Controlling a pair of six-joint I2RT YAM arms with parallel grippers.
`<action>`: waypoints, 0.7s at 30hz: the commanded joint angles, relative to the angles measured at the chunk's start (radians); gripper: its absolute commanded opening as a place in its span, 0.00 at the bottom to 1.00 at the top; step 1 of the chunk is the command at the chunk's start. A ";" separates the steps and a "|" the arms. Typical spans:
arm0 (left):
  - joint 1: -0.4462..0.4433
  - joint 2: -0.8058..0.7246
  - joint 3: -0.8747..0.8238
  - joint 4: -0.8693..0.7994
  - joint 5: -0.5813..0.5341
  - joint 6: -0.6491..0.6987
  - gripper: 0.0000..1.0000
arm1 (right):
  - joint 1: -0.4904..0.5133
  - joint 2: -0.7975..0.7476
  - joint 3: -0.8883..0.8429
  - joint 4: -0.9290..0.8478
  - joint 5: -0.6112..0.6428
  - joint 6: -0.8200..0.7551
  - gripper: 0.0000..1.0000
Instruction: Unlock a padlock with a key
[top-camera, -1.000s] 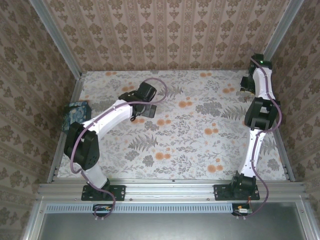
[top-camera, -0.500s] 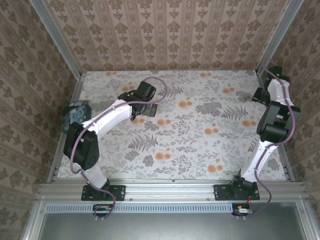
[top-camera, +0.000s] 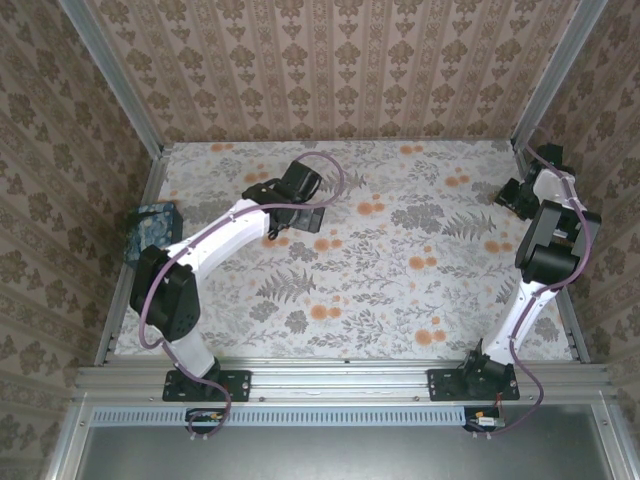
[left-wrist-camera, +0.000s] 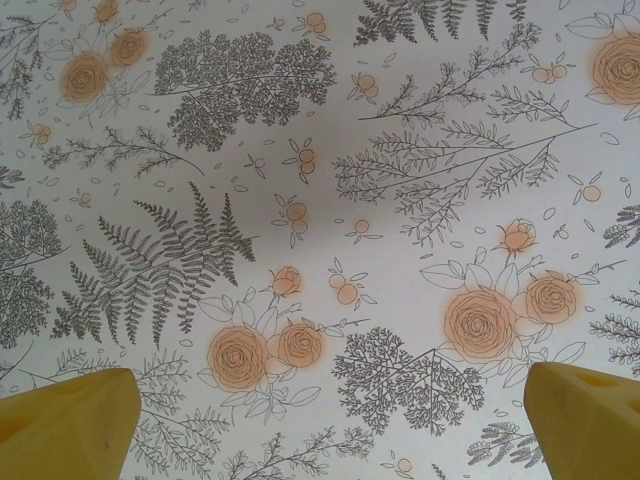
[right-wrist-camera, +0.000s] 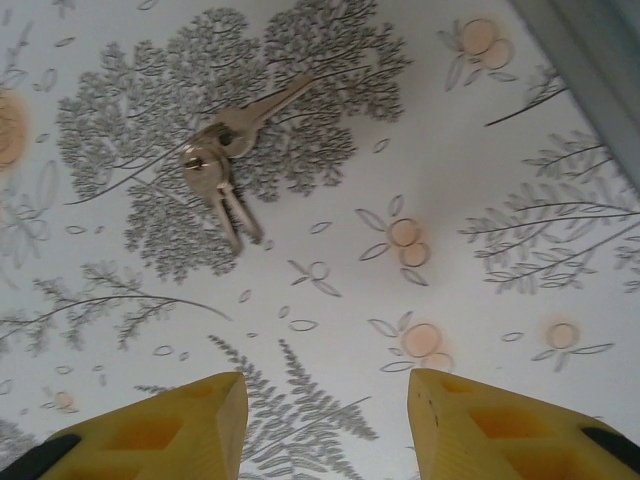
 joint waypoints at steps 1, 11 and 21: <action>-0.001 0.022 0.033 -0.006 0.005 -0.004 1.00 | 0.000 -0.034 0.003 0.002 -0.088 0.010 0.47; 0.001 0.031 0.042 0.055 0.088 0.027 1.00 | -0.008 -0.101 0.078 0.062 0.171 -0.166 0.48; 0.003 0.156 0.168 -0.030 0.086 0.052 1.00 | -0.067 -0.017 0.047 0.398 -0.186 -0.494 0.58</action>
